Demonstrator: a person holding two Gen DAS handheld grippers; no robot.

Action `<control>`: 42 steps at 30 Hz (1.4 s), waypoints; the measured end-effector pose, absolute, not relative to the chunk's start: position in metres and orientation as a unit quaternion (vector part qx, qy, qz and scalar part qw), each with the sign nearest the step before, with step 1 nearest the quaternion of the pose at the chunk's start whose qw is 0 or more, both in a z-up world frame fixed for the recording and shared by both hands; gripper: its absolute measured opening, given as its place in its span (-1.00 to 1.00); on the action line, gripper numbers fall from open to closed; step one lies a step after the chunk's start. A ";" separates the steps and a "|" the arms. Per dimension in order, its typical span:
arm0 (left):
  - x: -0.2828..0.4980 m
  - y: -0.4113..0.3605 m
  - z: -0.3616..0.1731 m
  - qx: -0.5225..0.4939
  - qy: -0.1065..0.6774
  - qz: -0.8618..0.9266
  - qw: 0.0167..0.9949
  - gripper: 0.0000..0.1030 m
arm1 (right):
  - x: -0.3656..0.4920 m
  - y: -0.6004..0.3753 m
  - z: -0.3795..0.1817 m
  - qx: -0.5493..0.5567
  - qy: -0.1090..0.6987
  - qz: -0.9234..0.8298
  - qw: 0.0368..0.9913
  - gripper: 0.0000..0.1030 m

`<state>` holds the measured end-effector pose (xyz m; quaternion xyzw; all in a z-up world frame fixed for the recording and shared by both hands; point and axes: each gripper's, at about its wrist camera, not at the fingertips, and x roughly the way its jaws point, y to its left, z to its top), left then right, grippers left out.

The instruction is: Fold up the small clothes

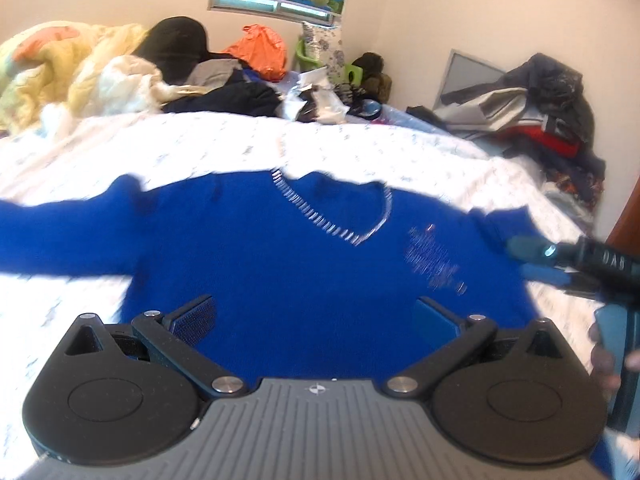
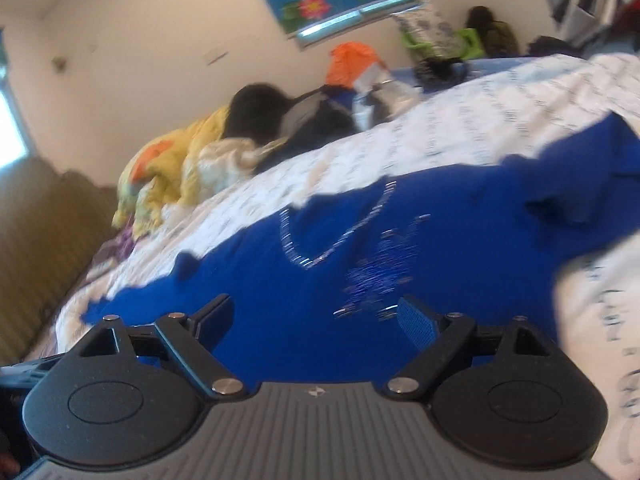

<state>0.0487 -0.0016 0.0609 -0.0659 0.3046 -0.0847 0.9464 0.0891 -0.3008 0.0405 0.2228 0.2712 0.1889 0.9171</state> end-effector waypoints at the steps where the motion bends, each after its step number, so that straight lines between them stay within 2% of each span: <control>1: 0.054 -0.009 0.062 -0.075 0.304 -0.093 0.945 1.00 | 0.098 -0.325 0.044 0.238 0.261 0.166 0.921 0.74; 5: 0.060 -0.033 0.049 -0.090 0.319 -0.105 0.938 1.00 | 0.151 -0.415 0.058 0.273 0.263 0.058 0.924 0.75; 7: 0.061 -0.037 0.035 -0.098 0.338 -0.108 0.930 1.00 | 0.177 -0.446 0.050 0.354 0.292 0.064 0.886 0.75; 9: 0.064 -0.038 0.023 -0.099 0.359 -0.110 0.922 1.00 | 0.198 -0.461 0.037 0.393 0.322 0.047 0.860 0.72; 11: 0.063 -0.035 0.023 -0.094 0.363 -0.108 0.921 1.00 | 0.211 -0.459 0.026 0.384 0.345 0.020 0.856 0.71; 12: 0.063 -0.033 0.025 -0.095 0.361 -0.108 0.921 1.00 | 0.218 -0.459 0.019 0.385 0.357 0.018 0.851 0.64; 13: 0.062 -0.030 0.027 -0.097 0.358 -0.109 0.922 1.00 | 0.222 -0.457 0.010 0.393 0.369 0.018 0.842 0.54; 15: 0.060 -0.021 0.031 -0.103 0.352 -0.104 0.925 1.00 | 0.225 -0.450 0.004 0.384 0.372 0.020 0.845 -0.23; 17: 0.060 -0.012 0.034 -0.114 0.351 -0.098 0.924 1.00 | 0.226 -0.443 0.001 0.369 0.380 0.013 0.848 -0.64; 19: 0.057 -0.002 0.034 -0.127 0.353 -0.091 0.923 1.00 | 0.225 -0.440 0.001 0.374 0.378 0.021 0.847 -0.69; 20: 0.053 0.002 0.034 -0.132 0.353 -0.088 0.922 1.00 | 0.225 -0.438 0.001 0.379 0.376 0.027 0.845 -0.86; 24: 0.043 0.022 0.037 -0.144 0.344 -0.078 0.925 1.00 | 0.210 -0.422 0.017 0.448 0.317 0.073 0.833 -0.88; 30: 0.058 0.047 0.046 -0.186 0.326 -0.061 0.925 1.00 | 0.171 -0.327 0.064 0.598 0.136 0.257 0.747 -0.88; 31: 0.061 0.051 0.048 -0.194 0.319 -0.059 0.926 1.00 | 0.163 -0.302 0.062 0.609 0.128 0.275 0.733 -0.82; 32: 0.063 0.055 0.050 -0.200 0.312 -0.056 0.927 1.00 | 0.159 -0.278 0.060 0.595 0.159 0.288 0.733 -0.36; 33: 0.064 0.059 0.051 -0.206 0.309 -0.051 0.927 1.00 | 0.157 -0.258 0.056 0.563 0.211 0.298 0.742 0.66; 34: 0.065 0.066 0.051 -0.215 0.307 -0.045 0.926 1.00 | 0.154 -0.239 0.048 0.520 0.271 0.297 0.753 1.00; 36: 0.069 0.078 0.049 -0.240 0.314 -0.041 0.918 1.00 | 0.137 -0.227 0.027 0.476 0.302 0.299 0.770 1.00; 42: 0.101 0.088 0.036 -0.321 0.340 -0.055 0.882 1.00 | 0.099 -0.264 -0.001 0.404 0.290 0.207 0.843 1.00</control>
